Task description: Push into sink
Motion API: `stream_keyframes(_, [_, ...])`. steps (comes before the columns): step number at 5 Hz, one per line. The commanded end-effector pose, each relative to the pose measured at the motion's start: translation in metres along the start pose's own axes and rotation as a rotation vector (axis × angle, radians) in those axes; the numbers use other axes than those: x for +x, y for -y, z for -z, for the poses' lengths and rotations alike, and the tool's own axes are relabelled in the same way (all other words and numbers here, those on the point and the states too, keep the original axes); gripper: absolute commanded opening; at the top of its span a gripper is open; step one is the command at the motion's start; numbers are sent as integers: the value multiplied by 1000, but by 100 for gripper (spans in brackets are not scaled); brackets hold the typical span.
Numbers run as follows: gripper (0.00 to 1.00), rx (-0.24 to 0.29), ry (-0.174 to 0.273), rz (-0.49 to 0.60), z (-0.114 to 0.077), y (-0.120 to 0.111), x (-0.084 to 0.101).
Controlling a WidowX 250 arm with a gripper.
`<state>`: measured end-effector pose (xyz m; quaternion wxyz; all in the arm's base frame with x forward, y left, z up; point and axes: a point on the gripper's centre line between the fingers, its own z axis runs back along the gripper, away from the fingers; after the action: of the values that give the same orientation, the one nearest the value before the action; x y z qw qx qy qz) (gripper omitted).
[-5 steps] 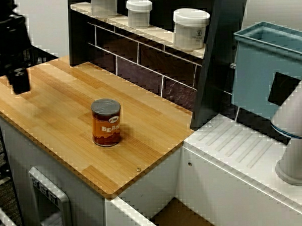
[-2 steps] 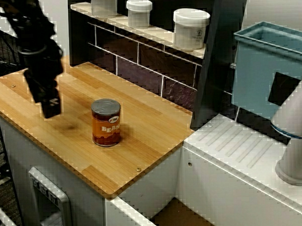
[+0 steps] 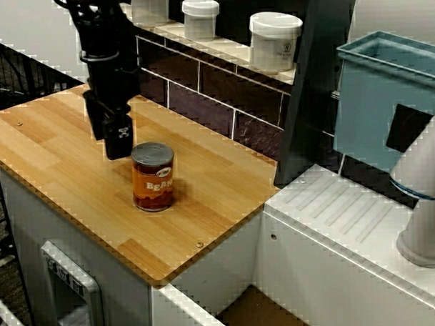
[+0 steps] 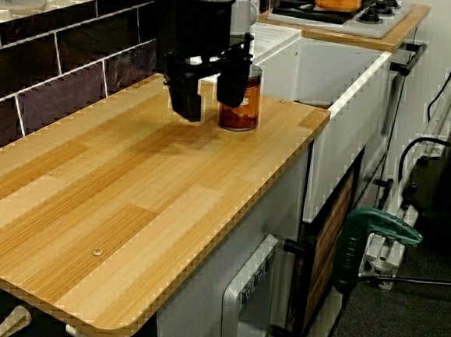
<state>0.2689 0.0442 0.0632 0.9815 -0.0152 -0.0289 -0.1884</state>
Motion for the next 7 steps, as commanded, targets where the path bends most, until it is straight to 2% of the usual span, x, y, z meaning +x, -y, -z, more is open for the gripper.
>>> stream_keyframes(1, [100, 1, 18, 61, -16, 13, 9])
stream_keyframes(3, [100, -24, 31, 69, -11, 32, 9])
stream_keyframes(4, [100, -33, 22, 76, -8, 42, 12])
stream_keyframes(5, [100, -50, 5, 161, -6, 51, 11])
stream_keyframes(6, [100, -107, -21, 296, -3, 58, 11])
stream_keyframes(7, [100, -142, -37, 466, -4, 58, 11])
